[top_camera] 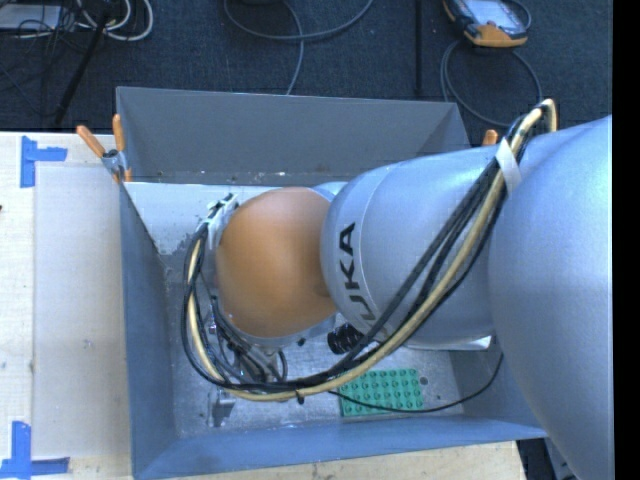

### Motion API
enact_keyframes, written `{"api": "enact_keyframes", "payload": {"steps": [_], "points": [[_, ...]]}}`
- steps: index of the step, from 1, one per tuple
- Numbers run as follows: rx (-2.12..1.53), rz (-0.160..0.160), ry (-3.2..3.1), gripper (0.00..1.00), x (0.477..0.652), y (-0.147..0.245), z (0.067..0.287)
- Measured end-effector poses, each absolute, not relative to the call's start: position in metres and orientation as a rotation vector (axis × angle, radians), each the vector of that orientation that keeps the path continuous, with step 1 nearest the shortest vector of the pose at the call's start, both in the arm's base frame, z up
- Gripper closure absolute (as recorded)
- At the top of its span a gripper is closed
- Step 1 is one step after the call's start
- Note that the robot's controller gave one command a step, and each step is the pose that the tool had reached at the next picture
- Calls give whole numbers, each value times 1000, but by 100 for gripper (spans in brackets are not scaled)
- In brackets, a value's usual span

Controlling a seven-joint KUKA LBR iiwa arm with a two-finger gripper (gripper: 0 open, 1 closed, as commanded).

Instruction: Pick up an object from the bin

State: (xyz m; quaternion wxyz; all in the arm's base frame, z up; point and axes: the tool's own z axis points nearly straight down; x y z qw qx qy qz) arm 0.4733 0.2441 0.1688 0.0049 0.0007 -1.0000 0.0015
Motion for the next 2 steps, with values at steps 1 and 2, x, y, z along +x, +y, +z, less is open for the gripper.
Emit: {"api": "enact_keyframes", "payload": {"steps": [1, 2], "points": [[1, 4, -3138, 0, 496, 168, 166], [-132, -4, -3149, 0, 535, 158, 263]]}}
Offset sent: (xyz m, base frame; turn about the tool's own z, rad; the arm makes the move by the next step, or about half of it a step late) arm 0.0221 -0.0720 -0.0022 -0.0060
